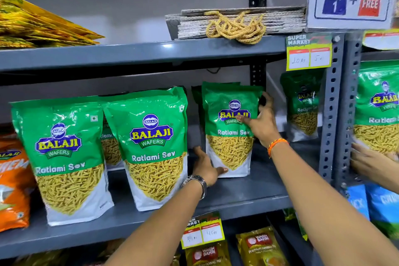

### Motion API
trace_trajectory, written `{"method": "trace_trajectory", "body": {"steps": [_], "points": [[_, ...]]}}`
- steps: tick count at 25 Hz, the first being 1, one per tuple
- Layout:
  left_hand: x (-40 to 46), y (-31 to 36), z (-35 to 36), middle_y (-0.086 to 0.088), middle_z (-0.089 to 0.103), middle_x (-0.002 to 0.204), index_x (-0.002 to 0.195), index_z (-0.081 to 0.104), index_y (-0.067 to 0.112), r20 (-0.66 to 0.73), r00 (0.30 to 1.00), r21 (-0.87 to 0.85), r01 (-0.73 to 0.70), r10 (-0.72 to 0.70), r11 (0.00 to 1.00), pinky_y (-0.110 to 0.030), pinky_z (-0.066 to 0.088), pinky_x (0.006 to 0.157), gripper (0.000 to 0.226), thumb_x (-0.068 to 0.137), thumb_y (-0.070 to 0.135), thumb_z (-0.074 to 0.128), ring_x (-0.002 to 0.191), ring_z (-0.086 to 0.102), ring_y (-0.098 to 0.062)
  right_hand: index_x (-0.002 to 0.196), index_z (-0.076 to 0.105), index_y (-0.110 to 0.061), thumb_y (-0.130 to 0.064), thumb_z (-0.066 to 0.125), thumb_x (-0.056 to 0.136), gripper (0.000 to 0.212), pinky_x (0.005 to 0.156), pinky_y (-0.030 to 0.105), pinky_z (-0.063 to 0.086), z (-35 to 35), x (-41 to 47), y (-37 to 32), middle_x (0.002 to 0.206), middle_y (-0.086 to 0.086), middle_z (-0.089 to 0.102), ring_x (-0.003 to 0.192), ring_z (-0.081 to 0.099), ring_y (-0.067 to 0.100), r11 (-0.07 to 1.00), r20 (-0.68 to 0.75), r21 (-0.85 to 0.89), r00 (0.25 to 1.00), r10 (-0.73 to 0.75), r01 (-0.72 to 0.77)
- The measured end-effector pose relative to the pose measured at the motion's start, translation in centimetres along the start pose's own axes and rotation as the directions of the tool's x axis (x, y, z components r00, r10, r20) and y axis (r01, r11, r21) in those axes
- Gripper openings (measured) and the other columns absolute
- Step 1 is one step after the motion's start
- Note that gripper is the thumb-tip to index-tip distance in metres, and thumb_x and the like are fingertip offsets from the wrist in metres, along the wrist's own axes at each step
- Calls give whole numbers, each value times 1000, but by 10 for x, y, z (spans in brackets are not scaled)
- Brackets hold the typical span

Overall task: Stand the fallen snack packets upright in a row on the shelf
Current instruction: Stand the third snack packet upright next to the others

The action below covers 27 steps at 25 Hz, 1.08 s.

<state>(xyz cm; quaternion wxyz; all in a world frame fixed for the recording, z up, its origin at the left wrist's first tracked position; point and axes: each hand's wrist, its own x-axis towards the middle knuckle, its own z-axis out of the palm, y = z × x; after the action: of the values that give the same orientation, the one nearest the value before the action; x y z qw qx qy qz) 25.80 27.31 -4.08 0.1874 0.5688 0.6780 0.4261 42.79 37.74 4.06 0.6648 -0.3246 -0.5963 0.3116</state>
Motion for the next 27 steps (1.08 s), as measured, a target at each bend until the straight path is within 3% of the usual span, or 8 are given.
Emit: {"method": "trace_trajectory", "body": {"steps": [2,3,5,7,11,14,21,27], "points": [[3,-7,4,-15,45,150,149,8,5,2,1000,-18,14,-14,1000,-32,42,99,116,70,26,91,123,53,-28,148,25,-25,2,89,68,106,82,20,61,1,-5,8,128,6,62,102,72,6,999,16,44,1000,6,-6],[5,-9,4,-13,45,150,148,6,8,12,1000,-29,24,-24,999,-28,42,94,121,66,26,93,117,53,-25,147,25,-26,0,90,67,106,81,21,61,1,-8,11,128,5,60,101,71,4,995,27,95,999,28,-31],[9,-8,2,-10,36,157,151,-2,10,49,998,-67,44,-40,997,-25,39,94,136,58,25,96,125,49,-25,150,26,-20,-9,97,55,120,96,39,59,-2,-17,19,137,10,56,114,67,16,974,93,182,988,120,-136],[13,-8,3,-10,29,161,153,-6,10,57,998,-112,36,-30,993,-29,37,107,147,51,25,99,140,39,-26,149,34,-12,-24,102,34,133,104,48,53,-8,-30,32,139,13,61,119,66,27,950,227,183,951,210,-253],[18,-16,11,-5,43,150,148,22,11,23,1000,-209,0,4,978,-27,37,107,131,45,22,101,138,42,-23,119,69,-8,-26,103,36,92,106,48,52,-9,-57,63,122,16,75,114,72,31,916,533,27,781,325,-400],[24,-21,17,-6,54,139,135,42,7,40,999,-208,-1,9,978,-27,42,103,106,47,18,100,132,50,-23,119,70,-1,-4,95,47,76,107,54,50,-5,-64,77,119,18,75,114,71,35,921,466,36,822,327,-387],[29,-21,14,-6,50,144,136,39,9,79,996,-221,68,-52,973,-22,37,97,110,46,18,101,117,43,-11,123,66,4,9,91,56,71,98,47,57,-3,-68,78,118,17,76,111,72,34,922,432,3,832,348,-388],[23,-17,7,-7,44,152,145,32,8,123,988,-188,119,-96,975,-21,35,95,124,43,20,102,138,43,-24,107,75,-7,8,92,56,56,82,31,61,-9,-73,68,107,8,80,100,77,23,924,446,-45,820,359,-380]]}}
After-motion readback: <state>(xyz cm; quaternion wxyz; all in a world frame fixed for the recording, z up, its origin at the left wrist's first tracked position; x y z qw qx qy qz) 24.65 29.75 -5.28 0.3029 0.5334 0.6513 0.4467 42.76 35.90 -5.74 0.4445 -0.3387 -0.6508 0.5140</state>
